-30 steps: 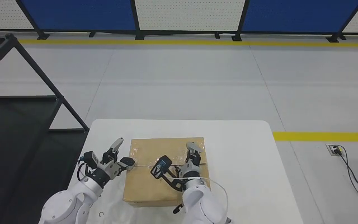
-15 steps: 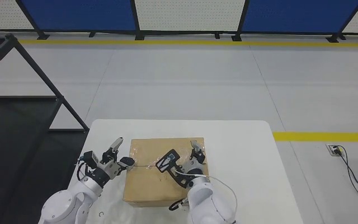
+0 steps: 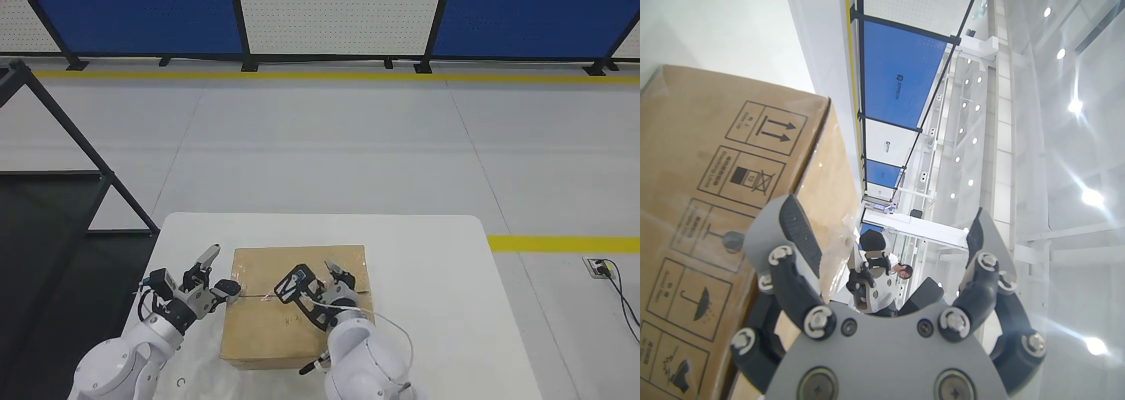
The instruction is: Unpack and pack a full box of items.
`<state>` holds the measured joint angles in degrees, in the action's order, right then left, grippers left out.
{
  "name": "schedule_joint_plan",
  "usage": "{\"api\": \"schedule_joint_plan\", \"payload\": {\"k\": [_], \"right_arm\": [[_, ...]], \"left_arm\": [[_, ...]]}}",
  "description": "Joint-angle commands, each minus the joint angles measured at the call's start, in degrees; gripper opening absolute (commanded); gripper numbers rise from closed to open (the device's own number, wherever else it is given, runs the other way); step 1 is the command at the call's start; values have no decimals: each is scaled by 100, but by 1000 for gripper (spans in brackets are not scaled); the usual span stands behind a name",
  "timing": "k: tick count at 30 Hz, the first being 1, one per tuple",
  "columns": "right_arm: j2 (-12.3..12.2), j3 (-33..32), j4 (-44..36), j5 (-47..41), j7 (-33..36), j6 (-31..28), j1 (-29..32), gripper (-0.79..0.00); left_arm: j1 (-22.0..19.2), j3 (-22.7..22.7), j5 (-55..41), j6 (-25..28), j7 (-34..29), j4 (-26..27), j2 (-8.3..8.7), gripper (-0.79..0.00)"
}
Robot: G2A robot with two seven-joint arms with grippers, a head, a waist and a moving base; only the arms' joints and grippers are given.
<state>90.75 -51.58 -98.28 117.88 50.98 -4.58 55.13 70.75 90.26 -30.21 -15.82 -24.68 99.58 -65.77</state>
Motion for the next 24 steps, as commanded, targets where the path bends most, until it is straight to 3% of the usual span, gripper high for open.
{"api": "schedule_joint_plan", "payload": {"k": [1,6,14,24], "right_arm": [[16,1,12,4,50,-8,2,-474],[51,-67,32,-65,130,-88,3,-576],[82,-117,-49,-98,73,-310,64,-453],[125,-148,25,81,229,-467,101,-449]], "left_arm": [[-2,-2,-3,2,0,-3,2,0],[-2,-4,-20,5,16,-4,5,0],[3,-2,-8,-3,15,5,15,0],[13,-18,4,14,0,24,24,0]]}}
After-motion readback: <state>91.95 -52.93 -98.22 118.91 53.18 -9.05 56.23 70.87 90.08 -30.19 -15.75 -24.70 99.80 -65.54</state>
